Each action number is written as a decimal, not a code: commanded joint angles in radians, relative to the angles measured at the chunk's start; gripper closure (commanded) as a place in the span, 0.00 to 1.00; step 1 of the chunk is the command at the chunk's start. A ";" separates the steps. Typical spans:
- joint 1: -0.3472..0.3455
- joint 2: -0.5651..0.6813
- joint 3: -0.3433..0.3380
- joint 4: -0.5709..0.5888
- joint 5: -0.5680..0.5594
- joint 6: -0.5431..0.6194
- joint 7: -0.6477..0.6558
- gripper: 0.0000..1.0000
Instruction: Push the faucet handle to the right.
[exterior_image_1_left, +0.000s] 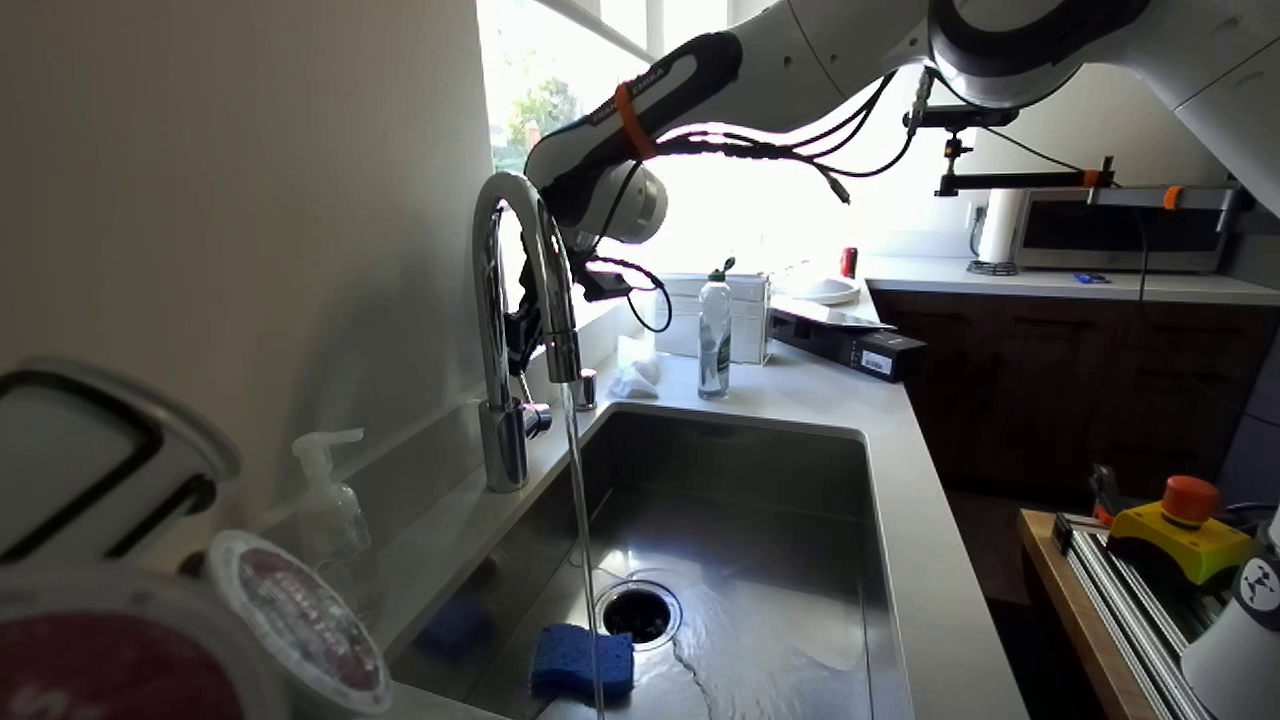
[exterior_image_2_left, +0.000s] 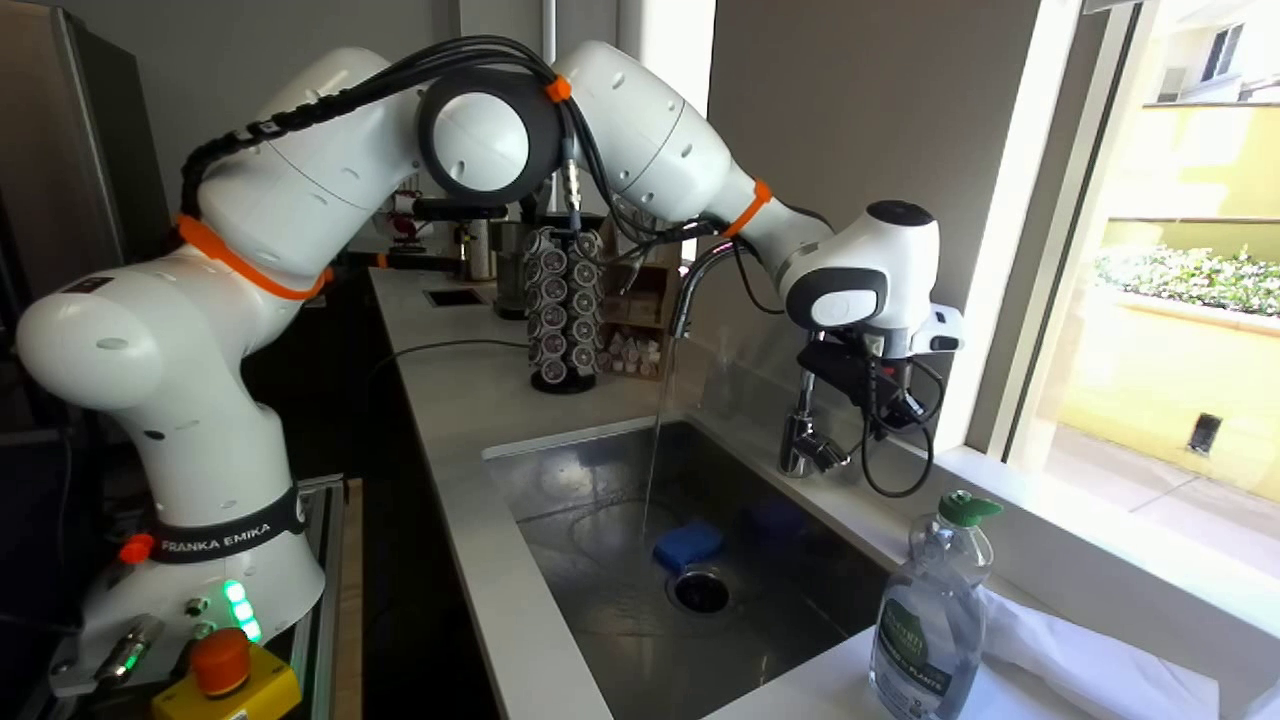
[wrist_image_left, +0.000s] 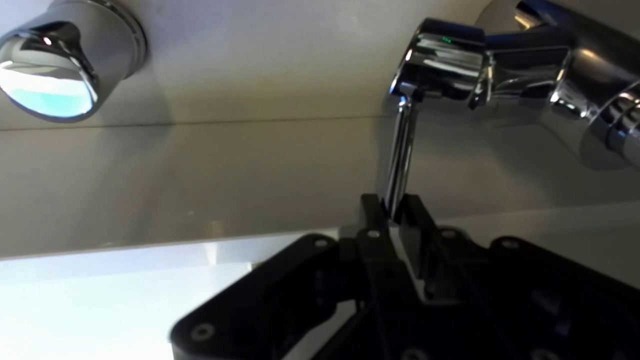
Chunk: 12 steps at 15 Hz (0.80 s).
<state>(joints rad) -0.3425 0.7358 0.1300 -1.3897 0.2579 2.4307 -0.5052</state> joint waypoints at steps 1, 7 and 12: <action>0.017 0.069 -0.014 0.069 -0.019 0.013 0.008 0.96; 0.027 0.090 -0.017 0.086 -0.031 0.011 0.011 0.96; 0.036 0.098 -0.023 0.084 -0.042 0.011 0.010 0.96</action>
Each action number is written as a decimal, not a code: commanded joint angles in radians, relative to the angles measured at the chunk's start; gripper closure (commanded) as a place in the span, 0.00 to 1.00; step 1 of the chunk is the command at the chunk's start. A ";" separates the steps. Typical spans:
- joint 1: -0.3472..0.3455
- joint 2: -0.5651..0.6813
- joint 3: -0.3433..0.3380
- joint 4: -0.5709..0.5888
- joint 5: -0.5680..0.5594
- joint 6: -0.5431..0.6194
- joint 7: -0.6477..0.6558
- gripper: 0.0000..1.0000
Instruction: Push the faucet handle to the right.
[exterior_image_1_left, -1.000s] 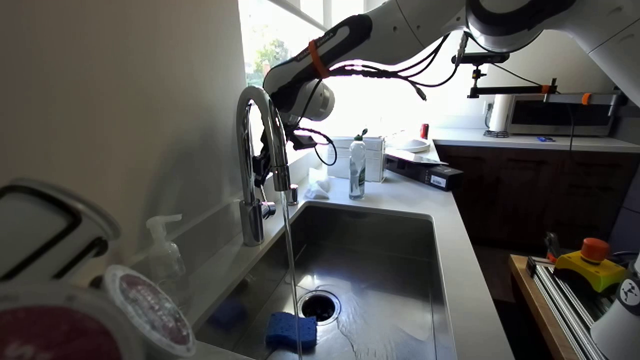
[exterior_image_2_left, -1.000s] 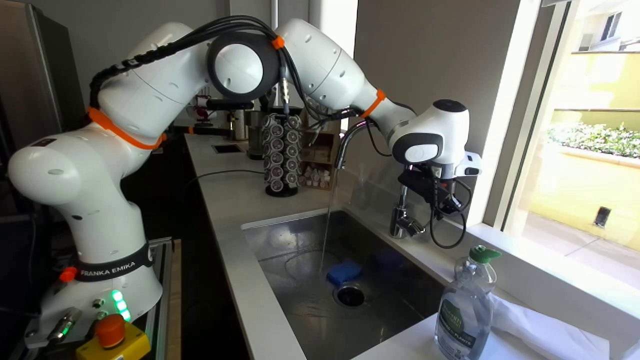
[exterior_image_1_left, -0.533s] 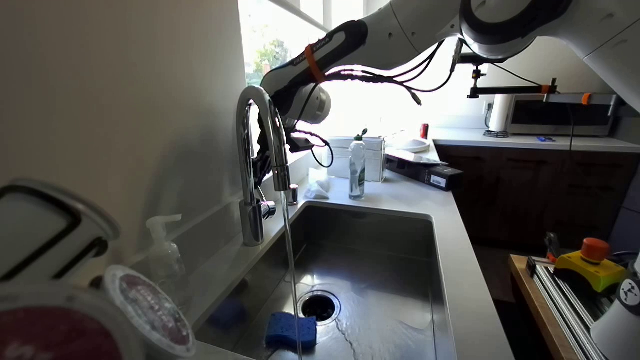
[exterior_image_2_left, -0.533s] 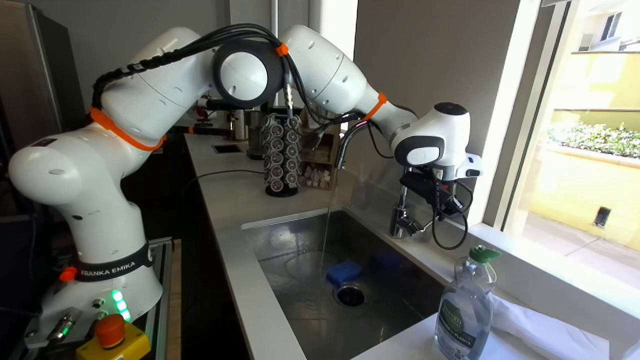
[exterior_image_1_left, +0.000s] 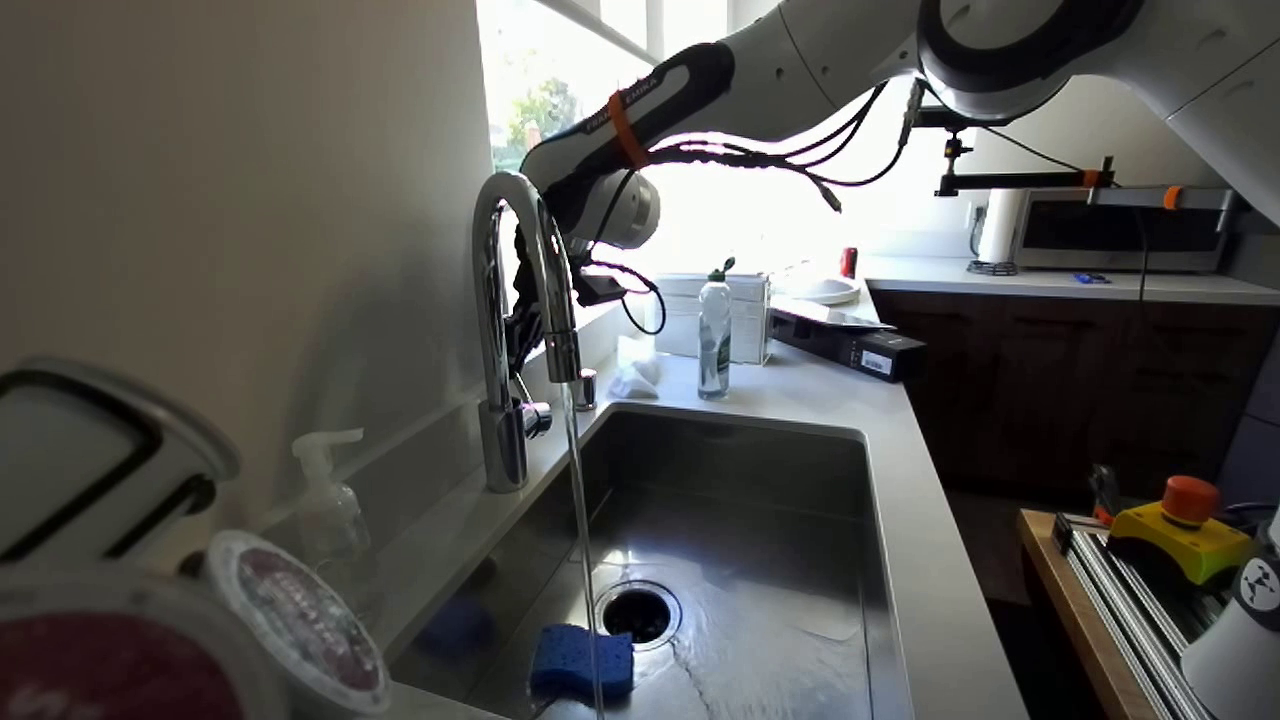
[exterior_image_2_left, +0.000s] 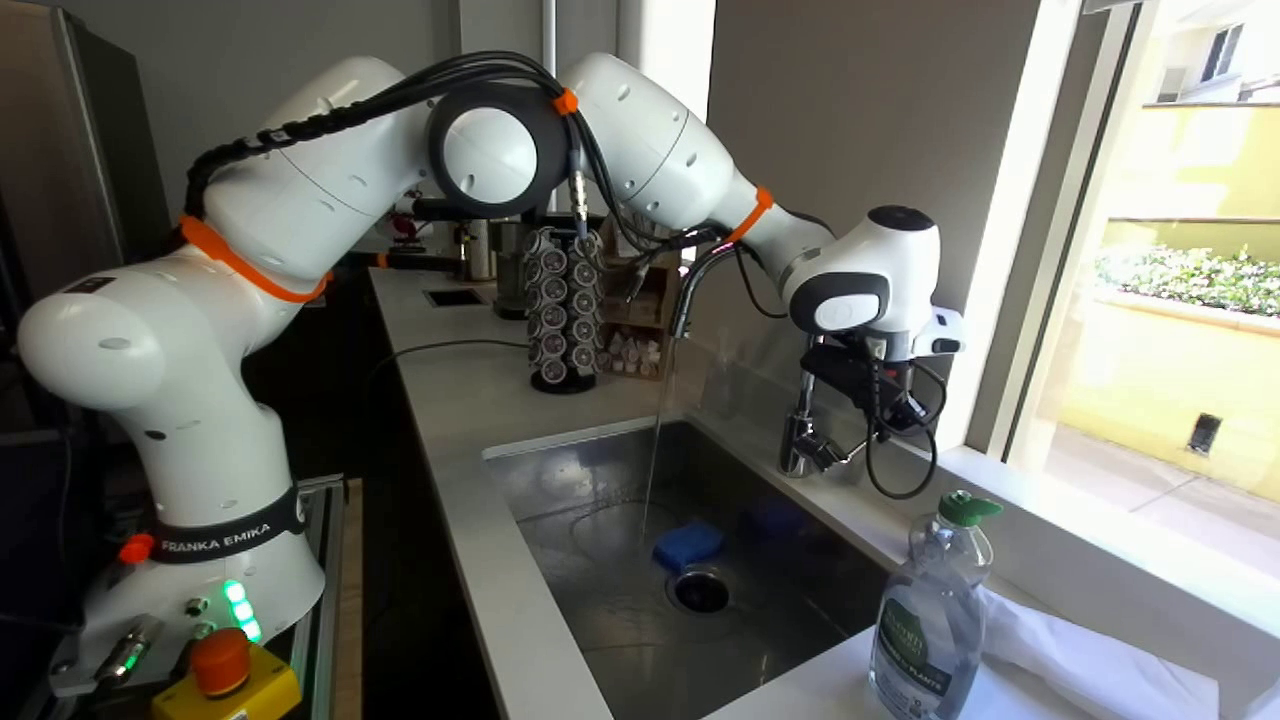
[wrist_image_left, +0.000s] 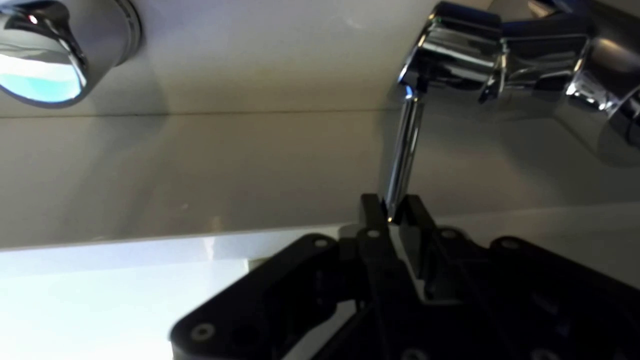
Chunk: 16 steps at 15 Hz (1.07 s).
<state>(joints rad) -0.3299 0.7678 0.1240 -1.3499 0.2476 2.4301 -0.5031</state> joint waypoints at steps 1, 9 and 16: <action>0.025 0.068 -0.017 0.044 -0.035 0.010 0.008 0.96; 0.036 0.076 -0.027 0.044 -0.060 0.007 0.015 0.96; 0.046 0.084 -0.037 0.050 -0.079 0.004 0.029 0.96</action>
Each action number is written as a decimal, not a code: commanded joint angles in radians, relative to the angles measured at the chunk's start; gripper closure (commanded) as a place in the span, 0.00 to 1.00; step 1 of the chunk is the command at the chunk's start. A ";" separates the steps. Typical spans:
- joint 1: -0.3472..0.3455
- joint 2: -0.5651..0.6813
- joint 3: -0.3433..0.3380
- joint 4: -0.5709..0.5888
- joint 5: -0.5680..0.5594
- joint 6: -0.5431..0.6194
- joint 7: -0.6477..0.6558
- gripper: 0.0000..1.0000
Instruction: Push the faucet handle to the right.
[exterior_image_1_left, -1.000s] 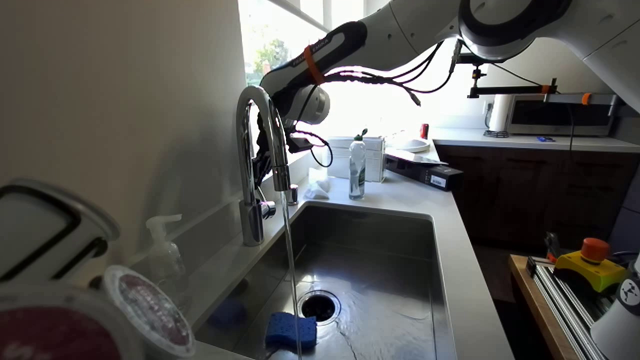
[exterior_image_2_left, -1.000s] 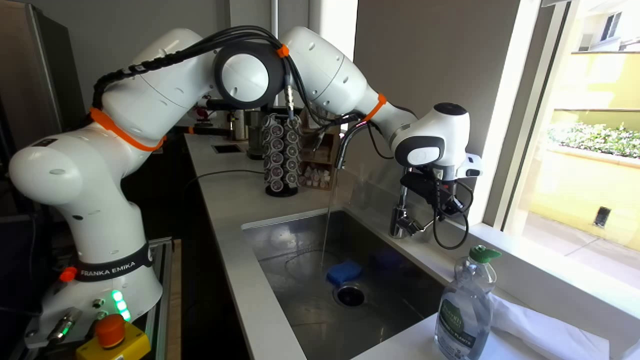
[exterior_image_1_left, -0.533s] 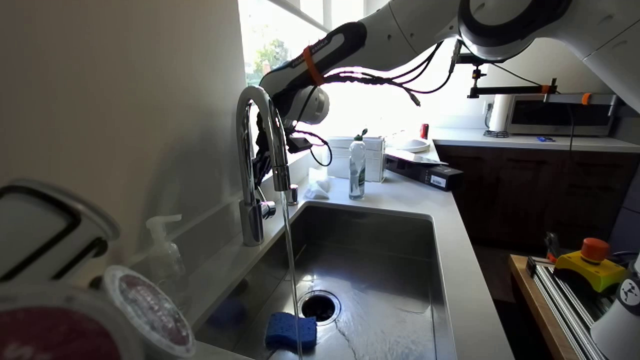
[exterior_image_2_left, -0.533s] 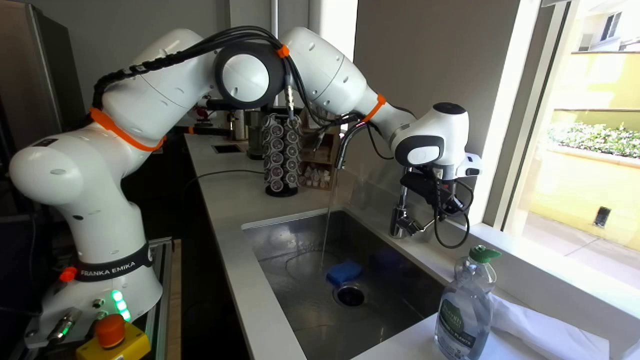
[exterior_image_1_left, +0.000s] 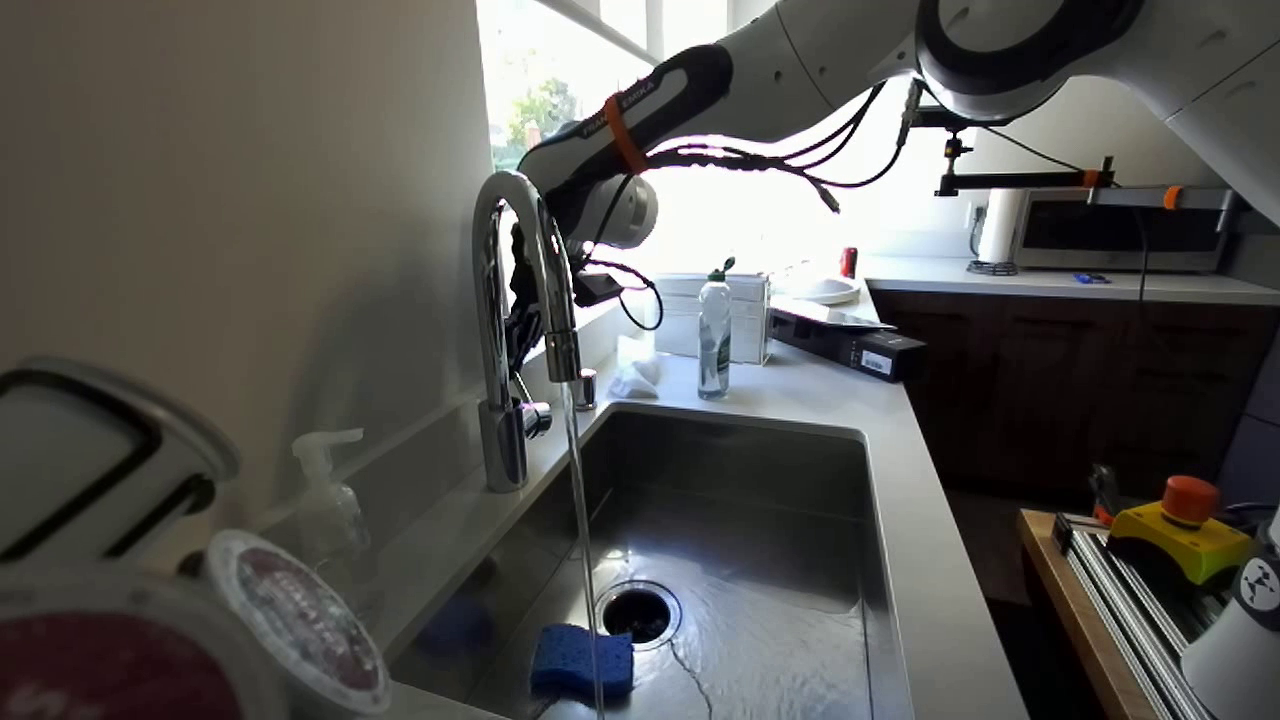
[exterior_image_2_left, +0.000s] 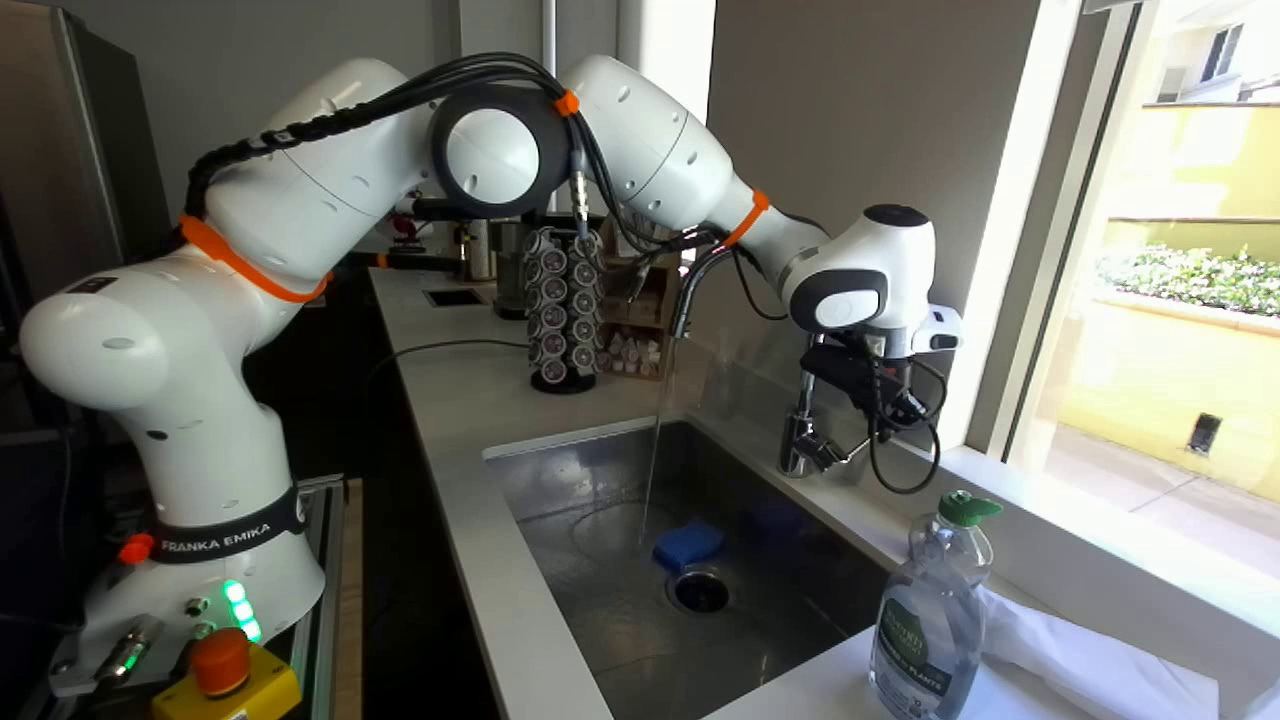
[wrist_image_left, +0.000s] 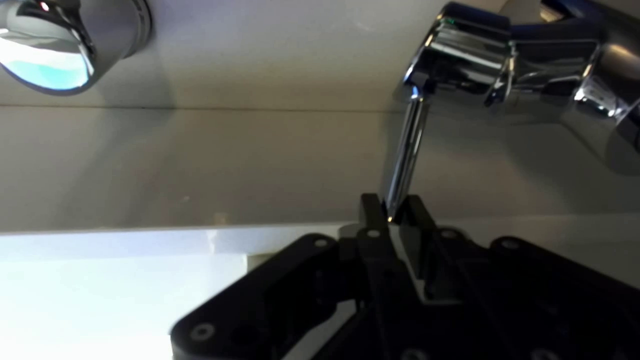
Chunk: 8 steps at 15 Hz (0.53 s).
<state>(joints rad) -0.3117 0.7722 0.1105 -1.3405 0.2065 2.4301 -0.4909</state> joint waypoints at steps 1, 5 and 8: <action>0.028 0.079 -0.023 0.042 -0.039 0.004 0.018 0.96; 0.028 0.074 -0.022 0.042 -0.039 0.002 0.019 0.96; 0.031 0.074 -0.022 0.042 -0.042 0.003 0.022 0.96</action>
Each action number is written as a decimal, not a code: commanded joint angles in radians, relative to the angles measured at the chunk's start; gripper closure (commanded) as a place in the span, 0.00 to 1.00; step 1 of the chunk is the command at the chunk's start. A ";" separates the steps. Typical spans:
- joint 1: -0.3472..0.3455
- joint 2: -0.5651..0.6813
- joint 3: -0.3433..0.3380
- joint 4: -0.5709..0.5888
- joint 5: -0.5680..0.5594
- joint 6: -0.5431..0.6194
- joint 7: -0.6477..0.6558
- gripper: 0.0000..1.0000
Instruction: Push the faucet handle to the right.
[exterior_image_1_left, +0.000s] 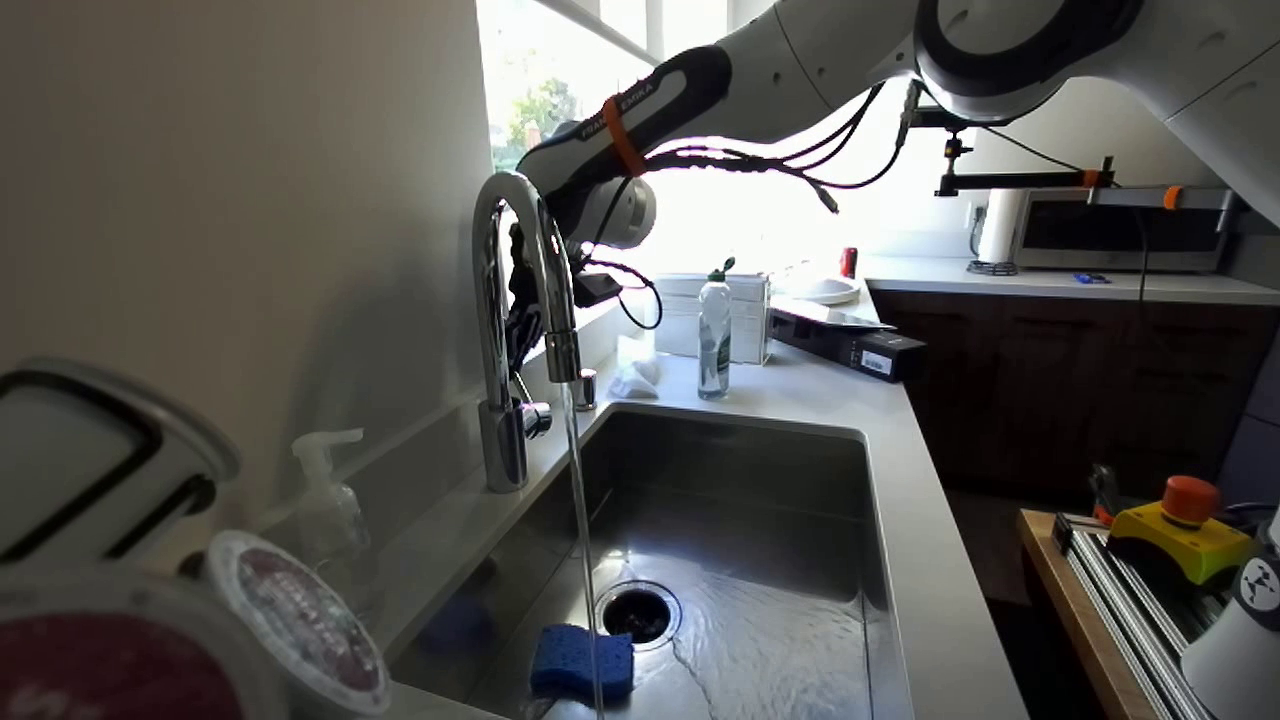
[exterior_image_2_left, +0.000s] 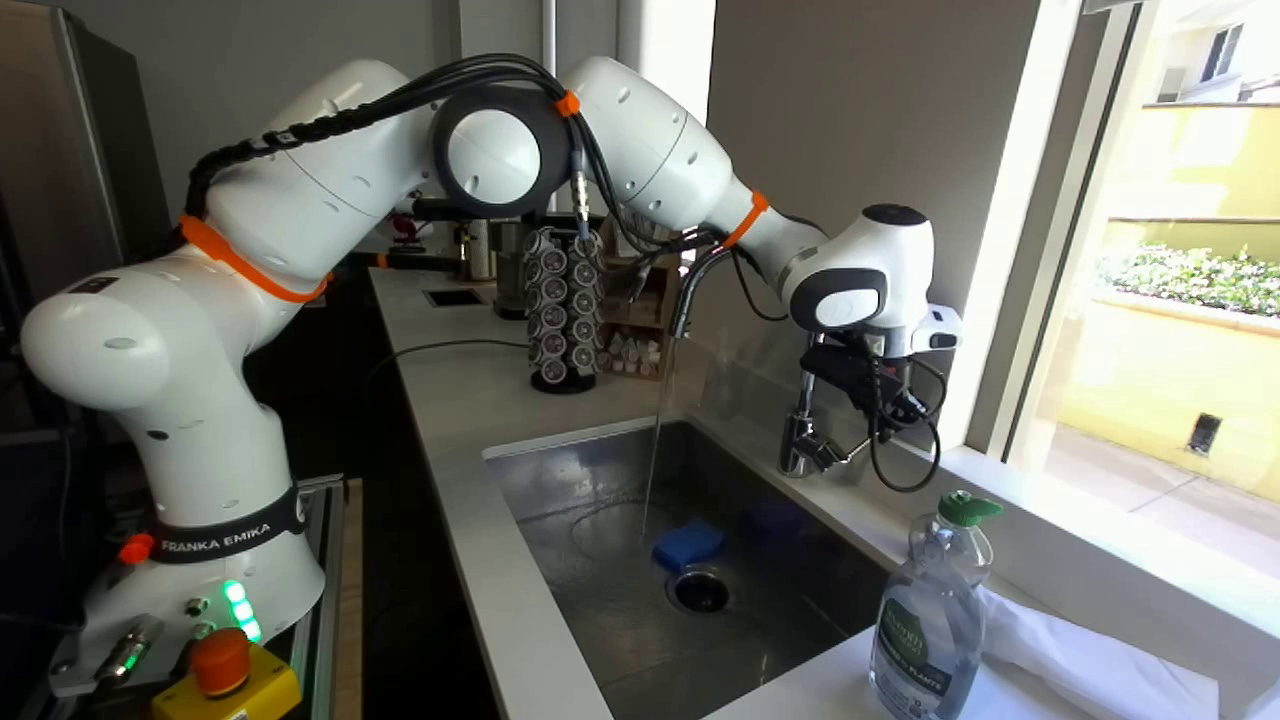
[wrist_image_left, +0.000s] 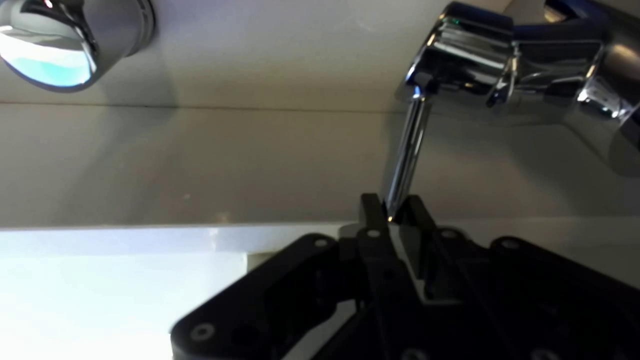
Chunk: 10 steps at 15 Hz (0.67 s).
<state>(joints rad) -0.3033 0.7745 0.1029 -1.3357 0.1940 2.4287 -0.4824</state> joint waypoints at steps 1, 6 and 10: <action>0.023 0.071 -0.015 0.038 -0.030 0.004 0.016 0.96; 0.025 0.070 -0.015 0.039 -0.038 0.005 0.022 0.96; 0.029 0.073 -0.019 0.042 -0.053 -0.003 0.027 0.54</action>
<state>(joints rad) -0.2984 0.7776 0.1009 -1.3332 0.1682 2.4287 -0.4719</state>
